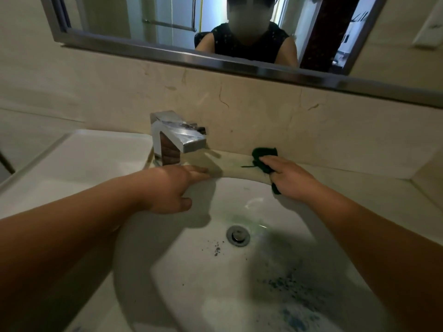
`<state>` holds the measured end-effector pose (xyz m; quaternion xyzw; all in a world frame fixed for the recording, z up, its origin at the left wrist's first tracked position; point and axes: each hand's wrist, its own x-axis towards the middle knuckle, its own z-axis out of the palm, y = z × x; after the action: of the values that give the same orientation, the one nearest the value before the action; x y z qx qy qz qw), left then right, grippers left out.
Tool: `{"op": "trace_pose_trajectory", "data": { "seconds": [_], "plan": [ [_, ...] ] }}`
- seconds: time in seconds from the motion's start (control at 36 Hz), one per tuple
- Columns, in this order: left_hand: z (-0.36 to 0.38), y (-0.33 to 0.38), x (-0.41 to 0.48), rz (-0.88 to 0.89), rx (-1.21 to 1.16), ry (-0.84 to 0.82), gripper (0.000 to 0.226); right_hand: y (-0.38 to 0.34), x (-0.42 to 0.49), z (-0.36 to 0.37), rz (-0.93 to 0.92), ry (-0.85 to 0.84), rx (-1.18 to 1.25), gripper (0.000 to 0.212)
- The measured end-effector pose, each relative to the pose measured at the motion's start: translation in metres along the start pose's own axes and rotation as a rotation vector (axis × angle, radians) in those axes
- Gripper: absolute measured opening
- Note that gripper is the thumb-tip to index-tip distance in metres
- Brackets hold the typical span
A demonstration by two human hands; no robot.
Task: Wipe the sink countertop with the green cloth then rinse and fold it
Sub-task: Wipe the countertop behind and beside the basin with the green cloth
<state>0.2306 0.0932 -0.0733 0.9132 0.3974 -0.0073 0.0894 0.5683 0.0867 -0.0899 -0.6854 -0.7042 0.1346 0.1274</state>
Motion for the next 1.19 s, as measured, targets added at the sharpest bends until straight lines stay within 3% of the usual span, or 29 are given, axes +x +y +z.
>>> {"op": "trace_pose_trajectory", "data": {
  "seconds": [0.31, 0.44, 0.67, 0.86, 0.97, 1.11, 1.19],
  "plan": [
    [-0.005, -0.009, -0.015, 0.01, -0.046, 0.147, 0.058, -0.117, 0.034, 0.037, -0.193, -0.032, 0.036, 0.066],
    [-0.003, -0.005, -0.012, 0.009, -0.065, 0.171, 0.063, -0.125, 0.025, 0.044, -0.361, -0.07, 0.035, 0.073],
    [0.004, -0.003, -0.008, -0.027, 0.028, 0.131, 0.076, -0.011, -0.007, -0.006, -0.147, -0.058, -0.032, 0.059],
    [0.002, 0.007, -0.007, -0.081, 0.102, 0.069, 0.088, 0.065, -0.062, -0.037, 0.095, 0.095, 0.022, 0.056],
    [0.0, 0.011, -0.005, -0.08, 0.121, 0.047, 0.09, 0.06, -0.079, -0.034, 0.174, 0.178, 0.103, 0.053],
    [0.003, 0.014, -0.011, -0.108, 0.049, 0.044, 0.091, 0.015, -0.096, -0.045, 0.047, 0.014, 0.252, 0.046],
    [0.004, 0.014, -0.011, -0.122, 0.016, 0.03, 0.092, 0.02, -0.111, -0.071, 0.053, 0.148, 0.325, 0.049]
  ]
}}
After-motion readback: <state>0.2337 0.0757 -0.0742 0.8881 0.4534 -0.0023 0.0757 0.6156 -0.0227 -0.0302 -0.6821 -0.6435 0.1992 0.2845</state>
